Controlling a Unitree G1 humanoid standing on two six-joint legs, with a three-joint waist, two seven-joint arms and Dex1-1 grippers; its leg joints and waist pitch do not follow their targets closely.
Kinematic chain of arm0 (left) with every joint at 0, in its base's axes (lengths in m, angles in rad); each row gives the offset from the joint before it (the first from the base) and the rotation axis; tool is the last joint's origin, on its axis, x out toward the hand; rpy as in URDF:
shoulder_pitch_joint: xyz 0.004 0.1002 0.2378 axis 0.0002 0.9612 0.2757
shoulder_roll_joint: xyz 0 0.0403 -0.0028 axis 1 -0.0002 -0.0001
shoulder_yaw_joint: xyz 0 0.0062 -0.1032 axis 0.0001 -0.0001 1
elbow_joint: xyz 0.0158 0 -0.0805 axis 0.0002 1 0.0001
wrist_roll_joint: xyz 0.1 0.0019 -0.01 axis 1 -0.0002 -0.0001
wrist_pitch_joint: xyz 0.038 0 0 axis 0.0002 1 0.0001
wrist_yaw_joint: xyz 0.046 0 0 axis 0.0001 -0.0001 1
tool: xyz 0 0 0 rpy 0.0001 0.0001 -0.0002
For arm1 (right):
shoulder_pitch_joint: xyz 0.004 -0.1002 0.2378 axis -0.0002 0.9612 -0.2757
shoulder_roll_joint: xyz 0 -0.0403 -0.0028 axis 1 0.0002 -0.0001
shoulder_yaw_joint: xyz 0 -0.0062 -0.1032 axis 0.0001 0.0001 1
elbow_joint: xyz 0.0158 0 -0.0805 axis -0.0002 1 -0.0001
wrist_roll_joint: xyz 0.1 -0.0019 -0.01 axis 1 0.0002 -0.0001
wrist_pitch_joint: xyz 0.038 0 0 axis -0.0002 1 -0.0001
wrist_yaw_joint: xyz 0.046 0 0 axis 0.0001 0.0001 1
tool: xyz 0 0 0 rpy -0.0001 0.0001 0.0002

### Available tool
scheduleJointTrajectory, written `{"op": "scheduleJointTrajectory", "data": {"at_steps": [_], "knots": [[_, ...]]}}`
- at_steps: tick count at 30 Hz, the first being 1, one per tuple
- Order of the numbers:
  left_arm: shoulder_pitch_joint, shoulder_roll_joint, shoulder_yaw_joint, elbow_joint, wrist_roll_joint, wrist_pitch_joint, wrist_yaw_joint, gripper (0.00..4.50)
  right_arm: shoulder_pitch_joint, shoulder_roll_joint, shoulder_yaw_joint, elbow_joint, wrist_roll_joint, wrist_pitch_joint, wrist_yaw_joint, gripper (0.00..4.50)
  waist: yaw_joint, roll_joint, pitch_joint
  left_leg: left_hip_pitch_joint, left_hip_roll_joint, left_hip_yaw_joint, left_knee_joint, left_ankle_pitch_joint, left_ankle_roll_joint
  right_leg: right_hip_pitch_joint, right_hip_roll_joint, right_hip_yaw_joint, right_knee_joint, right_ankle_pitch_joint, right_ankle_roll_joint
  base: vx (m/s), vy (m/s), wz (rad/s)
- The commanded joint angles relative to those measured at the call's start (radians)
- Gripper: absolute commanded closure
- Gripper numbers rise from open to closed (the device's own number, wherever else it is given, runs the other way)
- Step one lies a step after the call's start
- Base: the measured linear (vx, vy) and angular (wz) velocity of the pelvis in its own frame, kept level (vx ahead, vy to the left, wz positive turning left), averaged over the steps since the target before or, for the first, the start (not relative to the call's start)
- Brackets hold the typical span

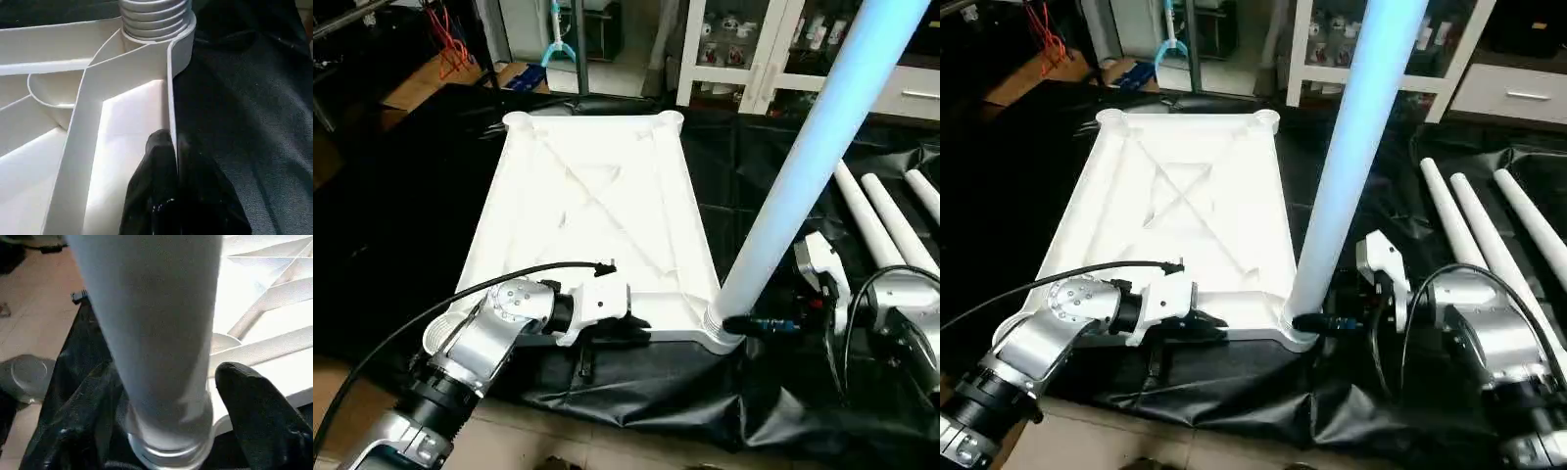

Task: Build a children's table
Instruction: Rotate leg to tighten

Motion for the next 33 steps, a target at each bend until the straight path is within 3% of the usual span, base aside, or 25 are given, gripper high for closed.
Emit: {"op": "scheduleJointTrajectory", "data": {"at_steps": [1,12,15,16,20,24,25,26,28,29,30,31,32,33], "knots": [[-0.007,-0.019,-0.009,-0.026,-0.037,-0.028,-0.019,4.50,-0.026,0.010,0.018,0.026,-0.016,-0.023,0.032,1.68,0.001,-0.024,-0.086,0.024,0.039,-0.013,-0.041,0.044,0.176,0.073,-0.038,0.026,-0.036,0.122,-0.301,0.000,0.000,0.00],[0.000,-0.013,-0.009,-0.027,-0.023,-0.017,-0.019,4.50,-0.057,0.016,0.024,0.082,-0.031,-0.046,0.080,2.48,0.001,-0.026,-0.085,0.023,0.039,-0.013,-0.040,0.042,0.175,0.073,-0.038,0.027,-0.036,0.112,-0.302,0.000,0.000,0.00],[-0.003,-0.007,-0.013,-0.016,0.008,0.011,0.006,4.50,-0.069,0.060,-0.009,0.130,-0.035,-0.046,-0.003,2.51,-0.001,-0.024,-0.085,0.023,0.038,-0.013,-0.040,0.039,0.172,0.072,-0.037,0.026,-0.037,0.103,-0.304,0.000,0.000,0.00],[-0.016,-0.019,-0.011,0.014,0.053,0.053,0.073,4.50,-0.073,0.111,-0.031,0.185,-0.060,-0.056,-0.130,2.52,-0.006,-0.026,-0.084,0.020,0.038,-0.013,-0.041,0.031,0.166,0.072,-0.038,0.027,-0.038,0.093,-0.302,0.000,0.000,0.00],[-0.033,-0.046,0.002,0.046,0.087,0.119,0.161,4.50,-0.072,0.166,-0.042,0.241,-0.104,-0.071,-0.284,2.54,-0.028,-0.028,-0.078,0.022,0.032,-0.014,-0.047,-0.018,0.116,0.074,-0.037,0.028,-0.050,0.000,-0.285,0.000,0.000,0.00],[-0.092,-0.216,0.079,0.081,0.069,0.383,0.398,4.50,-0.078,0.345,-0.065,0.330,-0.193,-0.056,-0.718,2.57,-0.049,-0.031,-0.079,0.020,0.029,-0.012,-0.048,-0.018,0.080,0.073,-0.035,0.031,-0.054,-0.008,-0.277,0.000,0.000,0.00],[-0.094,-0.221,0.082,0.082,0.069,0.390,0.405,4.50,-0.079,0.349,-0.066,0.332,-0.194,-0.056,-0.726,2.57,-0.055,-0.032,-0.081,0.021,0.027,-0.013,-0.049,-0.026,0.070,0.075,-0.035,0.029,-0.055,-0.018,-0.279,0.000,0.000,0.00],[-0.122,-0.303,0.132,0.119,0.046,0.456,0.516,4.50,-0.093,0.408,-0.073,0.370,-0.219,-0.064,-0.857,2.57,-0.062,-0.032,-0.082,0.019,0.026,-0.010,-0.046,-0.034,0.071,0.074,-0.033,0.031,-0.053,-0.012,-0.281,0.000,0.000,0.00],[-0.159,-0.408,0.196,0.168,0.003,0.474,0.632,4.50,-0.127,0.487,-0.088,0.435,-0.245,-0.078,-1.015,2.58,-0.062,-0.032,-0.085,0.019,0.023,-0.012,-0.045,-0.019,0.074,0.074,-0.032,0.030,-0.057,0.008,-0.288,0.000,0.000,0.00],[-0.169,-0.436,0.213,0.182,-0.010,0.474,0.661,4.50,-0.137,0.509,-0.092,0.455,-0.253,-0.084,-1.061,2.59,-0.062,-0.036,-0.088,0.018,0.020,-0.012,-0.044,-0.008,0.085,0.080,-0.031,0.029,-0.054,0.034,-0.291,0.000,0.000,0.00],[-0.184,-0.473,0.237,0.200,-0.026,0.473,0.700,4.50,-0.159,0.545,-0.107,0.494,-0.246,-0.106,-1.122,2.59,-0.059,-0.028,-0.089,0.018,0.020,-0.013,-0.043,-0.004,0.095,0.081,-0.031,0.028,-0.054,0.047,-0.292,0.000,0.000,0.00],[-0.184,-0.473,0.237,0.200,-0.026,0.473,0.700,4.50,-0.159,0.545,-0.107,0.494,-0.246,-0.106,-1.122,2.59,-0.060,-0.030,-0.091,0.018,0.019,-0.011,-0.041,0.004,0.106,0.080,-0.031,0.029,-0.052,0.068,-0.294,0.000,0.000,0.00],[-0.208,-0.519,0.252,0.223,-0.023,0.450,0.750,4.50,-0.206,0.605,-0.113,0.570,-0.261,-0.160,-1.225,2.59,-0.061,-0.025,-0.096,0.015,0.020,-0.014,-0.038,0.042,0.140,0.080,-0.031,0.026,-0.046,0.130,-0.300,0.000,0.000,0.00],[-0.218,-0.530,0.250,0.227,-0.008,0.445,0.763,4.50,-0.231,0.636,-0.119,0.603,-0.268,-0.187,-1.256,2.59,-0.063,-0.024,-0.097,0.014,0.019,-0.015,-0.037,0.054,0.149,0.080,-0.031,0.025,-0.045,0.143,-0.302,0.000,0.000,0.00]]}}
